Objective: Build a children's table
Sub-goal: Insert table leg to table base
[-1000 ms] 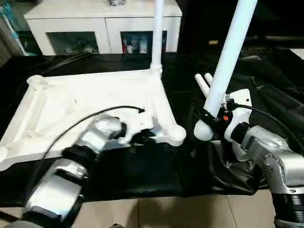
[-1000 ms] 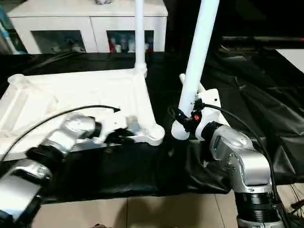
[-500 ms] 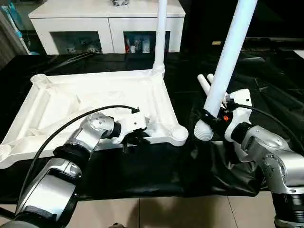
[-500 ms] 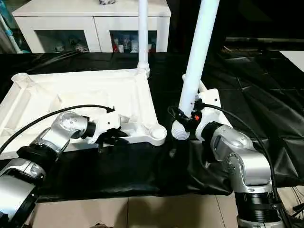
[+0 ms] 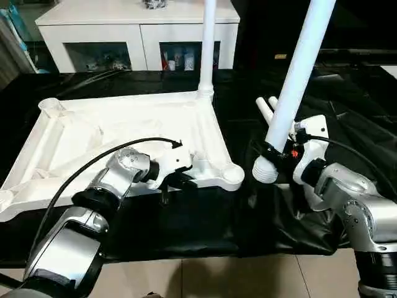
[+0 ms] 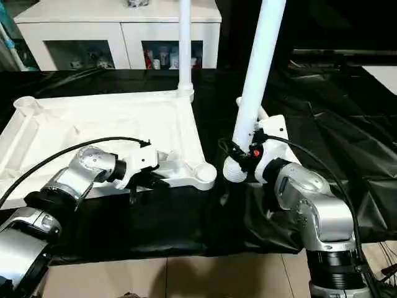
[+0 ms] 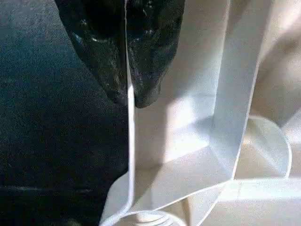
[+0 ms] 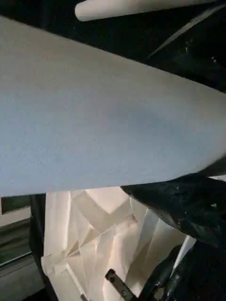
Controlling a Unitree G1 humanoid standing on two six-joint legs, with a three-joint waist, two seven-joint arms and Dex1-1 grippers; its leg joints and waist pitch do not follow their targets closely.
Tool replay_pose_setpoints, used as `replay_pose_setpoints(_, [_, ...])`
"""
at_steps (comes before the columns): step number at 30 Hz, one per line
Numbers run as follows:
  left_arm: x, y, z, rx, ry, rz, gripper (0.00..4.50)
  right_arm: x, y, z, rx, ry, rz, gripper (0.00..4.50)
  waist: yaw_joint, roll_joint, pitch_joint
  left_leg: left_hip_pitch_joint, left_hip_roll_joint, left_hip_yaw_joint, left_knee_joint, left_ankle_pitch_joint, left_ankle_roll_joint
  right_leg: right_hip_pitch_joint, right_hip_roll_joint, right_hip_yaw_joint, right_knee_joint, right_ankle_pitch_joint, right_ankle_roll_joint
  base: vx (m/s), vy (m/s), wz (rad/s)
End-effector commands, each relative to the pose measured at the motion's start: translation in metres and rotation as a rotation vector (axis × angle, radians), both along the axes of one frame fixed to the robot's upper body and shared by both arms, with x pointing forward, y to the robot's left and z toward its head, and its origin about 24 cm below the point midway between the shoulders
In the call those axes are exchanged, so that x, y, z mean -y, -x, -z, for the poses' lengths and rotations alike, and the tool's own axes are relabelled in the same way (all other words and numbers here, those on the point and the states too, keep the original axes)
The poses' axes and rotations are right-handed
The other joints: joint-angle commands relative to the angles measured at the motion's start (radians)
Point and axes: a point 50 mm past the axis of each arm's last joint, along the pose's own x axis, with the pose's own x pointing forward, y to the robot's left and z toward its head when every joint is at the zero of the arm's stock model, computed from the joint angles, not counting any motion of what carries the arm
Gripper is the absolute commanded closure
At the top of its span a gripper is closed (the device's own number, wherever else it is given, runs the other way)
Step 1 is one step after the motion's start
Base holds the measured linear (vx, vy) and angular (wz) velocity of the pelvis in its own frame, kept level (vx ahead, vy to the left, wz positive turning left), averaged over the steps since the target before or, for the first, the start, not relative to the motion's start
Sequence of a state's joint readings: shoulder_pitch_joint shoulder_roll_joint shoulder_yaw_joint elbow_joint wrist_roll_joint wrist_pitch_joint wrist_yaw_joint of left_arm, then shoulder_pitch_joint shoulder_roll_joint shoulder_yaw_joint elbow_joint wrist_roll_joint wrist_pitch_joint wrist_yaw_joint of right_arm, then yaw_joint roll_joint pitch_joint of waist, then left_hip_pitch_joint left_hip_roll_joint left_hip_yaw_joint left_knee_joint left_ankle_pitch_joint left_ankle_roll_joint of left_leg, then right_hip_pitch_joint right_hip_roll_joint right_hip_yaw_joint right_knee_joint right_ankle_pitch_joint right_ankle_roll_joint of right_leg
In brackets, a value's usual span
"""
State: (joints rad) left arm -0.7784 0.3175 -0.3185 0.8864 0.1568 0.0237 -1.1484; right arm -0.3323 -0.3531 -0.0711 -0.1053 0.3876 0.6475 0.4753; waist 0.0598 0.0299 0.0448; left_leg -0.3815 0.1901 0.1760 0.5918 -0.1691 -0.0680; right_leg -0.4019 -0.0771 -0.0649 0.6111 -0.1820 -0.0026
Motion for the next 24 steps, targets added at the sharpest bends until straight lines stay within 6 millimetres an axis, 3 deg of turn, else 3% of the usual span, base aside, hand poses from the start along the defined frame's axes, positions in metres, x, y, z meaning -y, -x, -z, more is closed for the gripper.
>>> replay_pose_setpoints(1, [-0.008,0.004,0.017,-0.079,-0.049,-0.159,4.50,-0.001,-0.004,-0.006,-0.006,-0.029,0.000,2.64,0.004,-0.006,-0.063,0.018,0.035,-0.010,-0.068,-0.202,0.032,0.055,-0.067,0.046,-0.072,-0.152,-0.239,0.000,0.000,0.00])
replay_pose_setpoints(7, [0.003,0.015,0.021,-0.135,-0.034,-0.284,4.50,-0.012,-0.012,-0.002,-0.044,-0.034,-0.034,2.64,-0.004,-0.012,-0.058,0.017,0.034,-0.011,-0.069,-0.231,0.027,0.055,-0.068,0.045,-0.082,-0.251,-0.221,0.000,0.000,0.00])
replay_pose_setpoints(8, [0.004,0.018,0.022,-0.131,-0.044,-0.287,4.50,-0.014,-0.014,-0.001,-0.047,-0.031,-0.040,2.64,-0.008,-0.015,-0.056,0.012,0.034,-0.013,-0.072,-0.221,0.030,0.057,-0.069,0.043,-0.081,-0.260,-0.217,0.000,0.000,0.00])
replay_pose_setpoints(11, [0.009,0.024,0.020,-0.095,-0.045,-0.280,4.50,-0.024,-0.021,-0.001,-0.043,-0.036,-0.073,2.64,-0.008,-0.018,-0.057,0.015,0.032,-0.011,-0.069,-0.222,0.032,0.052,-0.067,0.044,-0.086,-0.286,-0.203,0.000,0.000,0.00])
replay_pose_setpoints(12, [0.011,0.026,0.018,-0.080,-0.037,-0.258,4.50,-0.027,-0.023,-0.002,-0.036,-0.042,-0.090,2.64,-0.008,-0.014,-0.057,0.015,0.033,-0.011,-0.071,-0.227,0.032,0.049,-0.066,0.044,-0.088,-0.295,-0.195,0.000,0.000,0.00])
replay_pose_setpoints(16, [0.015,0.032,0.013,-0.032,-0.031,-0.178,4.50,-0.036,-0.027,-0.002,-0.019,-0.062,-0.162,2.64,-0.006,-0.013,-0.061,0.013,0.035,-0.013,-0.071,-0.214,0.034,0.050,-0.064,0.044,-0.080,-0.238,-0.199,0.000,0.000,0.00])
replay_pose_setpoints(17, [0.017,0.033,0.011,-0.009,-0.018,-0.145,4.50,-0.040,-0.027,0.001,-0.021,-0.059,-0.202,2.64,-0.007,-0.022,-0.062,0.013,0.036,-0.011,-0.070,-0.207,0.039,0.050,-0.065,0.045,-0.079,-0.214,-0.205,0.000,0.000,0.00])
replay_pose_setpoints(20, [0.019,0.037,0.009,-0.003,0.002,-0.134,4.50,-0.042,-0.028,0.007,-0.037,-0.039,-0.247,2.64,-0.001,-0.019,-0.063,0.014,0.035,-0.008,-0.067,-0.173,0.051,0.051,-0.064,0.045,-0.072,-0.167,-0.220,0.000,0.000,0.00])
replay_pose_setpoints(21, [0.020,0.037,0.009,-0.001,0.009,-0.134,4.50,-0.041,-0.028,0.008,-0.039,-0.038,-0.247,2.64,-0.002,-0.033,-0.062,0.013,0.035,-0.005,-0.068,-0.170,0.055,0.051,-0.064,0.045,-0.074,-0.168,-0.220,0.000,0.000,0.00])
replay_pose_setpoints(22, [0.020,0.037,0.008,0.000,0.016,-0.137,4.50,-0.041,-0.030,0.009,-0.040,-0.039,-0.245,2.64,0.002,-0.025,-0.062,0.014,0.034,-0.006,-0.068,-0.166,0.056,0.051,-0.065,0.045,-0.073,-0.181,-0.219,0.000,0.000,0.00])
replay_pose_setpoints(23, [0.020,0.037,0.007,0.005,0.028,-0.131,4.50,-0.040,-0.032,0.009,-0.041,-0.039,-0.242,2.64,0.004,-0.024,-0.062,0.015,0.035,-0.006,-0.067,-0.161,0.055,0.050,-0.065,0.046,-0.073,-0.181,-0.217,0.000,0.000,0.00])
replay_pose_setpoints(24, [0.019,0.036,0.006,0.010,0.037,-0.137,4.50,-0.038,-0.035,0.010,-0.042,-0.040,-0.242,2.64,0.003,-0.033,-0.061,0.013,0.034,-0.006,-0.068,-0.161,0.055,0.051,-0.065,0.045,-0.072,-0.187,-0.216,0.000,0.000,0.00])
